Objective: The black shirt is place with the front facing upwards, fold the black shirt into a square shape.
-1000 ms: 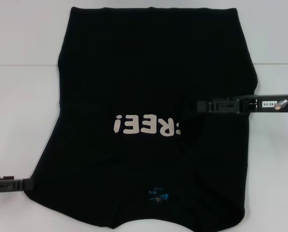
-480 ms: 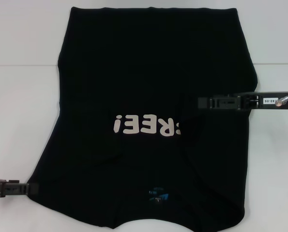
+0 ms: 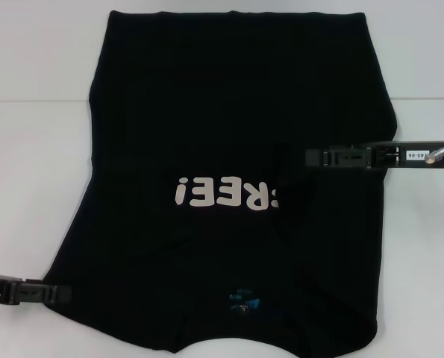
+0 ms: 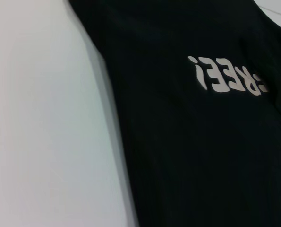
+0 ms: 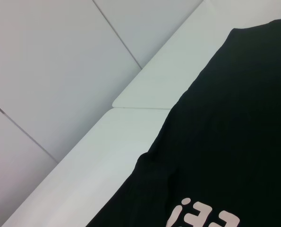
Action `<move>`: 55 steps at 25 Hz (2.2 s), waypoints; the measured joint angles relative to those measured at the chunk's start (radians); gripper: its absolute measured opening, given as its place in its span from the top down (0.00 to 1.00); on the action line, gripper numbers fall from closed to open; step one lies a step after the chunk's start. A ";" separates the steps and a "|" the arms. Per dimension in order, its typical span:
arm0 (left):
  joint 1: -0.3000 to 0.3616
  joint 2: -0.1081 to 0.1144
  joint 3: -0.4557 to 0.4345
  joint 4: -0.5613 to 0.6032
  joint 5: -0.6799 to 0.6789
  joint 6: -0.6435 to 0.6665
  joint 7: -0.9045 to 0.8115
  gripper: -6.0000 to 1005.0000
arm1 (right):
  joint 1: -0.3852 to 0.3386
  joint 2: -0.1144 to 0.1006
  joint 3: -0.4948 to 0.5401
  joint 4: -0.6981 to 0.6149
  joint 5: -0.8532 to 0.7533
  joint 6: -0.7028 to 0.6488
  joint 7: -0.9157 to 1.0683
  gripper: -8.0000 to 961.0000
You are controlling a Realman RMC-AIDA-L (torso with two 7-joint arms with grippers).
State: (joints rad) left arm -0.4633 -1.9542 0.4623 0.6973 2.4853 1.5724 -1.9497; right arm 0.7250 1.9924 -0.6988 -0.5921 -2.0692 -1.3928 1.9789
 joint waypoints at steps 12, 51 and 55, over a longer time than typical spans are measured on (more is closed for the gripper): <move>-0.017 0.000 -0.001 0.001 0.001 0.019 0.000 0.09 | -0.006 -0.001 0.012 0.000 0.000 -0.003 0.000 0.04; -0.037 -0.019 0.086 0.060 0.031 -0.046 -0.060 1.00 | -0.013 -0.008 0.036 0.000 0.009 -0.018 0.004 0.04; -0.035 -0.015 0.069 0.071 0.024 -0.023 -0.063 1.00 | -0.009 -0.028 0.028 0.000 -0.056 -0.023 0.080 0.04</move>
State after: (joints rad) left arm -0.4984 -1.9693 0.5313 0.7682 2.5093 1.5491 -2.0127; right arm 0.7158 1.9639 -0.6709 -0.5923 -2.1257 -1.4154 2.0585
